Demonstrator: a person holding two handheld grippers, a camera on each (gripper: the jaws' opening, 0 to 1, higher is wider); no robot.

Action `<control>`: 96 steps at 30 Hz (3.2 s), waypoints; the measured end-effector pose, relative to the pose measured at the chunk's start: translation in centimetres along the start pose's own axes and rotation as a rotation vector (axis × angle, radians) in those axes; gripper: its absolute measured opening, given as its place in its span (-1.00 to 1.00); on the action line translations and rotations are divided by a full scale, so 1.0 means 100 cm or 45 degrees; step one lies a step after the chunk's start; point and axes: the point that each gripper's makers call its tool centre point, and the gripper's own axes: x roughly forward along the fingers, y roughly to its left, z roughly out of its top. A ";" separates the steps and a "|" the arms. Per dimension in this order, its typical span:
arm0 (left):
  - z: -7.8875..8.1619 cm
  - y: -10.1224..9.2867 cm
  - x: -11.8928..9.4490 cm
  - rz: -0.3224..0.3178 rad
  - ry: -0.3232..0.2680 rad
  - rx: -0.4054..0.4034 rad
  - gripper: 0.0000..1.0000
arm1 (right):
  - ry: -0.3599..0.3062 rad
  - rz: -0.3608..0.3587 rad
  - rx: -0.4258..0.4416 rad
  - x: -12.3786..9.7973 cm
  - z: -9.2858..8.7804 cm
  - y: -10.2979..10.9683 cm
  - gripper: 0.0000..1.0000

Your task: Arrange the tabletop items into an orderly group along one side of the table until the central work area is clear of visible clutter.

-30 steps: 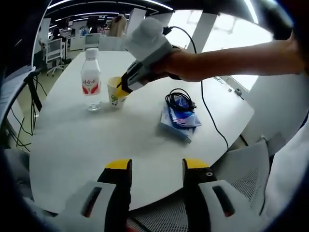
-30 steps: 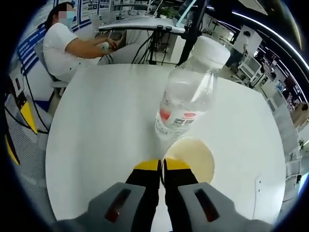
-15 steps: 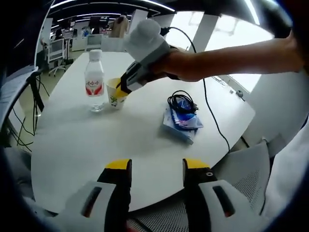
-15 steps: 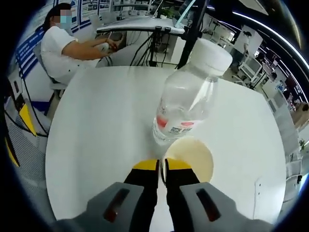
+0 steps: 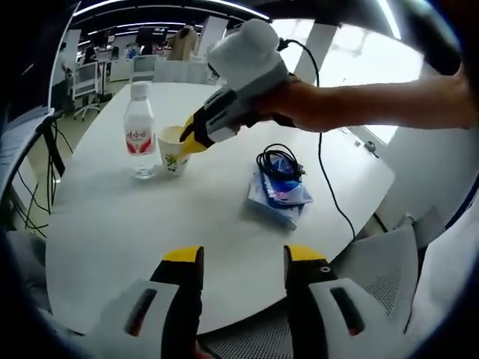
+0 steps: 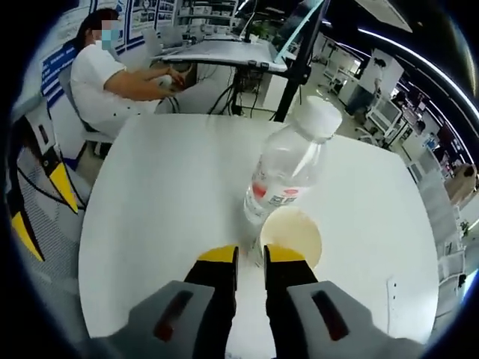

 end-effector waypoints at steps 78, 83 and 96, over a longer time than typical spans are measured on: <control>0.015 -0.015 0.032 0.024 0.023 -0.067 -0.01 | -0.188 -0.303 1.015 -0.183 -0.204 0.076 -0.22; 0.017 -0.015 0.034 0.026 0.021 -0.067 -0.01 | -0.222 -0.331 1.109 -0.189 -0.214 0.070 -0.23; 0.015 -0.012 0.031 0.054 0.012 -0.086 0.00 | -0.276 -0.374 1.281 -0.195 -0.232 0.054 -0.26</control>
